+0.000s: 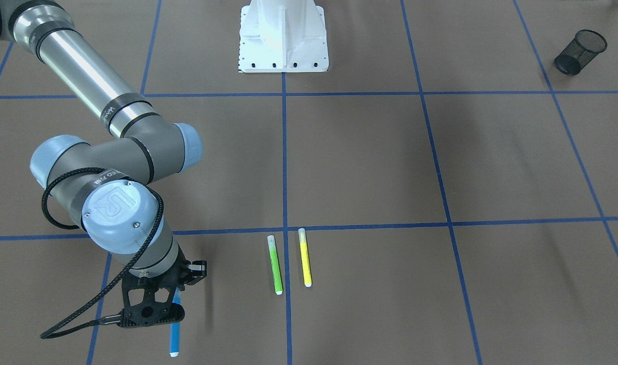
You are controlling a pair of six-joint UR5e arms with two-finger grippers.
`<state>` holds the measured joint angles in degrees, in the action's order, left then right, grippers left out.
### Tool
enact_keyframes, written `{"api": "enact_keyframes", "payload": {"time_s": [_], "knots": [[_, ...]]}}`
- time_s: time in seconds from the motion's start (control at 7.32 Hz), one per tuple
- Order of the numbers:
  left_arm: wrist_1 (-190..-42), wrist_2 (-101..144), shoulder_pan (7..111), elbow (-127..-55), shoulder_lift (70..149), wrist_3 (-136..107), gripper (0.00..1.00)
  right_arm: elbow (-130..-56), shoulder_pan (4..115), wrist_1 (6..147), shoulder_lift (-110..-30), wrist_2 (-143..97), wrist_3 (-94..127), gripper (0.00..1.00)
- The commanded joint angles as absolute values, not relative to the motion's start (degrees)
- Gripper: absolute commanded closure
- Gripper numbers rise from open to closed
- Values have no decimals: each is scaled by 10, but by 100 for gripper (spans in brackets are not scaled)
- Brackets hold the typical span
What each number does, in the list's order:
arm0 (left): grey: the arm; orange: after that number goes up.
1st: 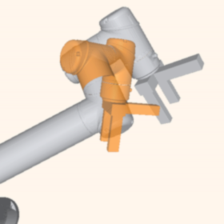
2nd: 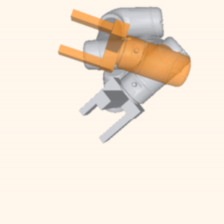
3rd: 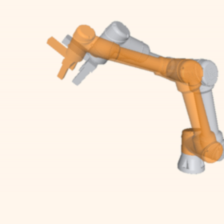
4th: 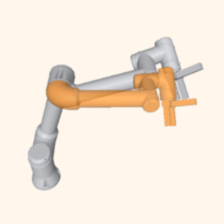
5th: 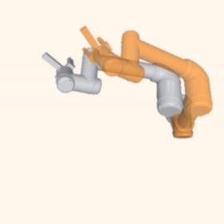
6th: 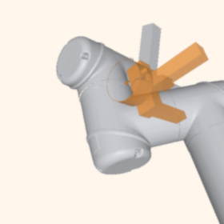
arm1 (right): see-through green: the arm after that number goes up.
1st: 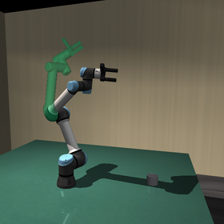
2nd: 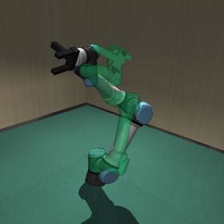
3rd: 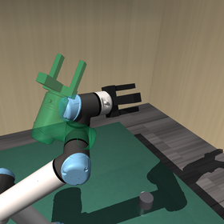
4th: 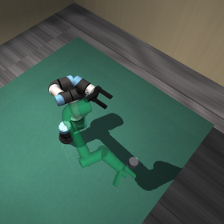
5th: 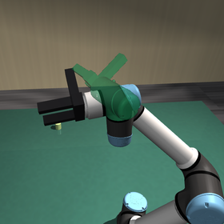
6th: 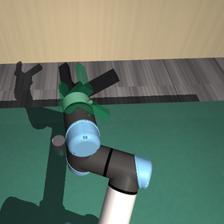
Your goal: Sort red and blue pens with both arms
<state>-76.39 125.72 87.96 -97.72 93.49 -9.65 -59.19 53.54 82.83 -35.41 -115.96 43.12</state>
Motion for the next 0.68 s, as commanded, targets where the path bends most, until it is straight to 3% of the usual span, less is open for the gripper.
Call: {"api": "enact_keyframes", "payload": {"time_s": [0.0,0.41,0.55], "knots": [[-725,1259,925,-1005,863,-94,100,-616,581,872,-366,-1189,427,100],[-715,1266,968,-1018,750,-96,100,-662,606,887,-410,-1208,405,100],[-638,1307,985,-1016,744,-96,100,-679,619,888,-429,-1208,376,100]]}}
